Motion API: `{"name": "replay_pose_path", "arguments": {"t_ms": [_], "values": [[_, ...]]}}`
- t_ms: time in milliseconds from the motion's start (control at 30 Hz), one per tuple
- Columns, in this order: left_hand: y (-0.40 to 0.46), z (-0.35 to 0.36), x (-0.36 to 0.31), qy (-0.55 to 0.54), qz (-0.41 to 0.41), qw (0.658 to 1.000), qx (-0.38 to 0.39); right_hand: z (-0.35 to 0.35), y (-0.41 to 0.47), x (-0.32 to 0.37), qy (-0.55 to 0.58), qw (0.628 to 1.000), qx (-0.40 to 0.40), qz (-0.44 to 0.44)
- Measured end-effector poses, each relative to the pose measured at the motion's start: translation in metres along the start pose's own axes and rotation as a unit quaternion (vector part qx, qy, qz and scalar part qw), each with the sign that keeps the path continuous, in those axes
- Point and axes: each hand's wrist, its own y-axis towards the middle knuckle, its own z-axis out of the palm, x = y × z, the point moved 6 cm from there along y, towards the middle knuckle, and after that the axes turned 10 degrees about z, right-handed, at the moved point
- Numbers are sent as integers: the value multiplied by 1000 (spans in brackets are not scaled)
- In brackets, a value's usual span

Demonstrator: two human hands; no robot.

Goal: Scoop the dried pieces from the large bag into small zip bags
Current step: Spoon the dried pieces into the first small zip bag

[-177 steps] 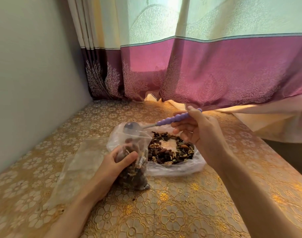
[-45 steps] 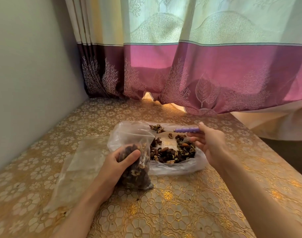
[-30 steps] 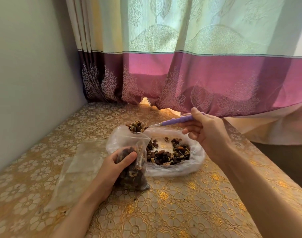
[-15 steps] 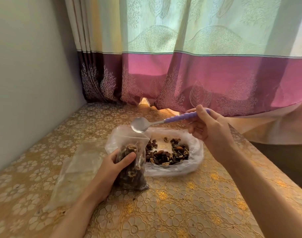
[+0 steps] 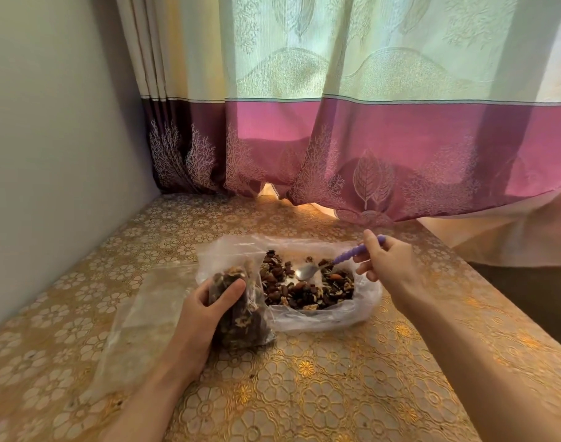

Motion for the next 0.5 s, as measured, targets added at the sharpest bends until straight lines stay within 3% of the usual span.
{"name": "replay_pose_path", "arguments": {"t_ms": [200, 500], "values": [[0, 0, 0, 4, 0, 1000, 8, 36, -5, -14, 121, 983, 90, 106], [1, 1, 0, 6, 0, 1000, 15, 42, -14, -13, 151, 976, 79, 136]]}}
